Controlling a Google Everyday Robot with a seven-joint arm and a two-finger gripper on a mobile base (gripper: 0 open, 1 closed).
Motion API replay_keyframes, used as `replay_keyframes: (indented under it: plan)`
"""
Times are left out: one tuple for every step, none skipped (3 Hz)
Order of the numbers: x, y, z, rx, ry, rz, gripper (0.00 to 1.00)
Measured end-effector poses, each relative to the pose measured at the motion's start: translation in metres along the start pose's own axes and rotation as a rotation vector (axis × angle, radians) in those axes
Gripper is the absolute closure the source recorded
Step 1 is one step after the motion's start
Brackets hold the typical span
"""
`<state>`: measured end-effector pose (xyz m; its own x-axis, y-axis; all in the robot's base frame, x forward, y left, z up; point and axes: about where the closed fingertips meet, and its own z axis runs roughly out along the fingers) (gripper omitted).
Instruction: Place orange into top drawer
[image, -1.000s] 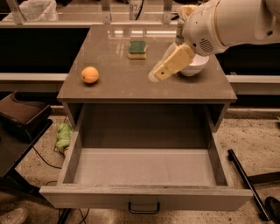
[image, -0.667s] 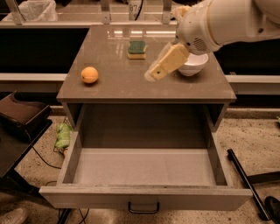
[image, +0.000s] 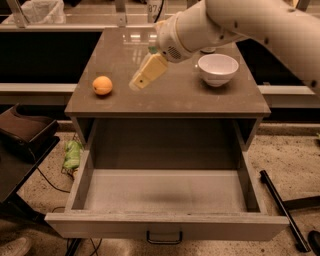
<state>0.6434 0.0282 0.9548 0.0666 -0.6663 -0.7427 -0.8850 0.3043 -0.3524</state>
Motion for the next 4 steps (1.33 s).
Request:
replay_keyframes:
  plan:
    - [-0.004, 0.000, 0.056, -0.055, -0.053, 0.022, 0.00]
    - [-0.011, 0.012, 0.114, -0.113, -0.153, 0.083, 0.00]
    - [-0.019, 0.020, 0.135, -0.138, -0.199, 0.096, 0.00]
    - [-0.028, 0.034, 0.168, -0.178, -0.242, 0.077, 0.00]
